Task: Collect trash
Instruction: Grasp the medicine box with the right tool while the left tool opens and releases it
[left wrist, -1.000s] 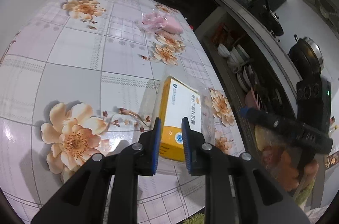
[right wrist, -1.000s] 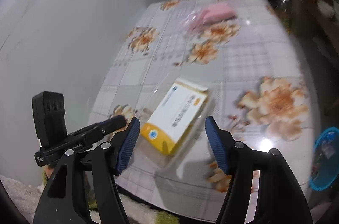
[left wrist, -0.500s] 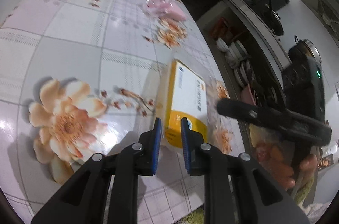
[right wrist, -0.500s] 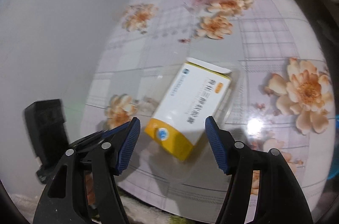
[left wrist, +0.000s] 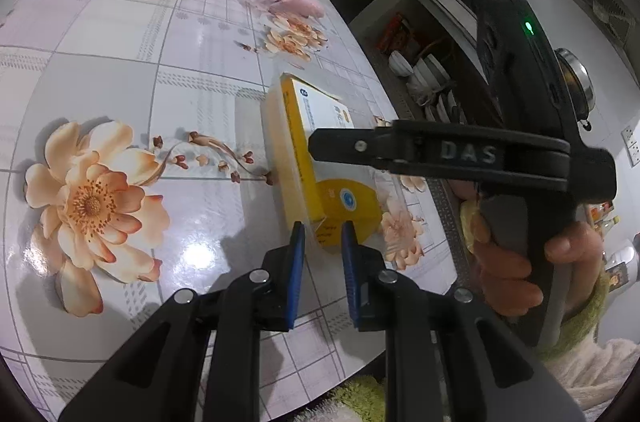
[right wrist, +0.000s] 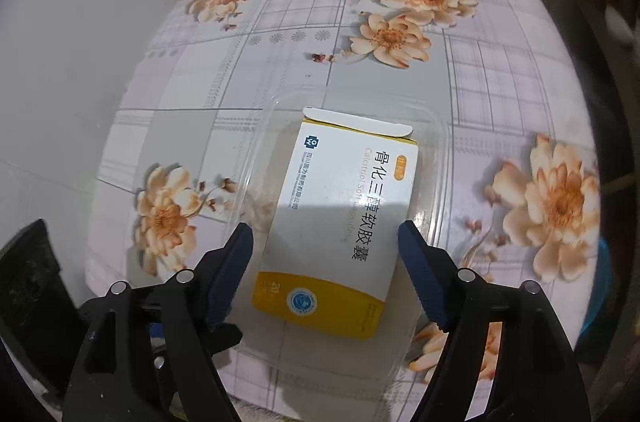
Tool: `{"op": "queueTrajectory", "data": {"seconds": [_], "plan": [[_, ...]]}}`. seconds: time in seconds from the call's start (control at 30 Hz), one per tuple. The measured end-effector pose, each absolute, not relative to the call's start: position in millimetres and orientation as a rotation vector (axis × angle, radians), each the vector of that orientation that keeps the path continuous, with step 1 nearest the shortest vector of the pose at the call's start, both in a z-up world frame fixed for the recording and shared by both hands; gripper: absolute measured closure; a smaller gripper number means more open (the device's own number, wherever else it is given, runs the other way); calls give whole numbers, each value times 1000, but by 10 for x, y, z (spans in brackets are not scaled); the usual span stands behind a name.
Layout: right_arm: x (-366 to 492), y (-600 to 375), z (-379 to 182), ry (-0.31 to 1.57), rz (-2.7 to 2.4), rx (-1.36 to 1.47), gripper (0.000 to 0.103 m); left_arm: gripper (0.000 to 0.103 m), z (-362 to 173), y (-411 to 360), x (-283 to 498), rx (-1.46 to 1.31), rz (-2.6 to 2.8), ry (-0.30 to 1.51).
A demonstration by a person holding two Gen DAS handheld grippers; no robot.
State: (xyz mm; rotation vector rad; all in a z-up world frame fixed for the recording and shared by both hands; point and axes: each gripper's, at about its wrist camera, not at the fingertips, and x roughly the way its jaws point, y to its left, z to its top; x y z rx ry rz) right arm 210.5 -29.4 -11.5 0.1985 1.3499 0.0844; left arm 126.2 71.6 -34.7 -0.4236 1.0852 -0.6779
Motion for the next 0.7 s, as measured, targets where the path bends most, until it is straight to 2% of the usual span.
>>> {"op": "queueTrajectory", "data": {"seconds": [0.57, 0.7], "plan": [[2265, -229, -258, 1418, 40, 146, 30, 87, -375, 667, 1277, -412, -685, 1098], [2286, -182, -326, 1427, 42, 130, 33, 87, -376, 663, 1281, -402, -689, 1096]]}}
